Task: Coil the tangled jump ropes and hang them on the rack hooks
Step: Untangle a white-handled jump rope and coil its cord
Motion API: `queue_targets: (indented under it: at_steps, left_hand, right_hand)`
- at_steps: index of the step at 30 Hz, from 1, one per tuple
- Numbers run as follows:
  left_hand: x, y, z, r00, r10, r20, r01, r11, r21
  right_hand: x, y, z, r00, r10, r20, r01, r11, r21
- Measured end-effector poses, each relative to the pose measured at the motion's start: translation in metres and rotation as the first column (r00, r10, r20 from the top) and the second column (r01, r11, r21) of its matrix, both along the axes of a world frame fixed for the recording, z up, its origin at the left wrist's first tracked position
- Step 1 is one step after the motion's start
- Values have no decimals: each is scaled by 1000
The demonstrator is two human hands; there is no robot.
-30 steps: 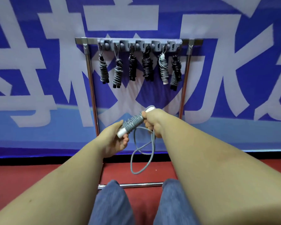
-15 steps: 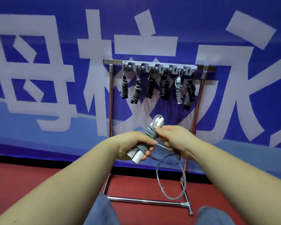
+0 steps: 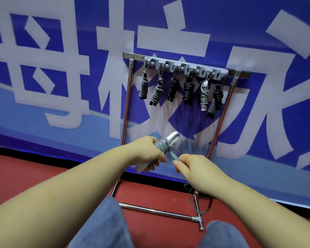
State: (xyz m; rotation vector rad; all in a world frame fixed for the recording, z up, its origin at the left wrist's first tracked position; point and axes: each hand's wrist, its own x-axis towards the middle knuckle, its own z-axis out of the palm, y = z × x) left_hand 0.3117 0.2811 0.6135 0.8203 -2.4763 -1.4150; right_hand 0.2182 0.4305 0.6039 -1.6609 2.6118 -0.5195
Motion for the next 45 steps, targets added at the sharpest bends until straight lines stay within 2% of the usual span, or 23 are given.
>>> queue_targets:
  at_steps: [2,5,8,12,15,17,19,22,25,27,29,32,36,40,43,45]
  left_hand:
    - [1,-1,-1,996,-17,89,29,992,-124]
    - [4,3,-2,963,-79,257,144,959,-246]
    - [7,13,3,916,-144,375,267,916,-301]
    - [15,23,11,844,-257,471,417,867,-273]
    - [22,27,9,807,-349,477,506,824,-254]
    - [27,29,7,802,-411,433,537,813,-224]
    - [31,30,7,812,-472,343,547,821,-165]
    - [35,32,9,831,-532,166,544,838,-41]
    - [36,36,8,844,-535,-27,535,838,108]
    - [37,37,4,864,-487,-127,503,838,212]
    - [36,37,-2,895,-409,-176,445,843,302]
    - [35,35,-8,928,-273,-253,360,831,424]
    - [34,26,-9,965,-104,-239,206,867,454]
    - [28,16,-6,981,24,-192,64,895,442]
    - [23,3,-3,979,124,-160,-61,936,347]
    - [21,-4,-5,990,121,-78,-112,988,110]
  right_hand:
    - [3,3,12,986,51,-157,-38,996,84]
    - [6,5,33,917,154,-368,-97,981,170]
    - [4,4,51,899,197,-390,-137,975,177]
    - [-6,1,58,961,224,-160,-215,974,67]
    - [-12,1,53,969,245,34,-248,963,105]
    - [-17,5,47,955,205,215,-236,963,132]
    - [-20,11,40,882,188,433,-248,965,86]
    - [-16,19,26,682,202,703,-206,975,-81]
    - [-8,18,10,487,230,843,-46,970,-238]
    - [0,15,3,412,245,878,69,952,-298]
    - [7,13,-3,442,236,865,132,937,-323]
    - [14,13,-17,579,193,792,121,941,-318]
    - [9,13,-45,779,108,617,76,961,-265]
    - [11,13,-53,908,42,417,40,981,-188]
    - [23,14,-55,978,28,206,-20,999,-42]
    - [39,12,-49,996,62,70,-65,997,44]
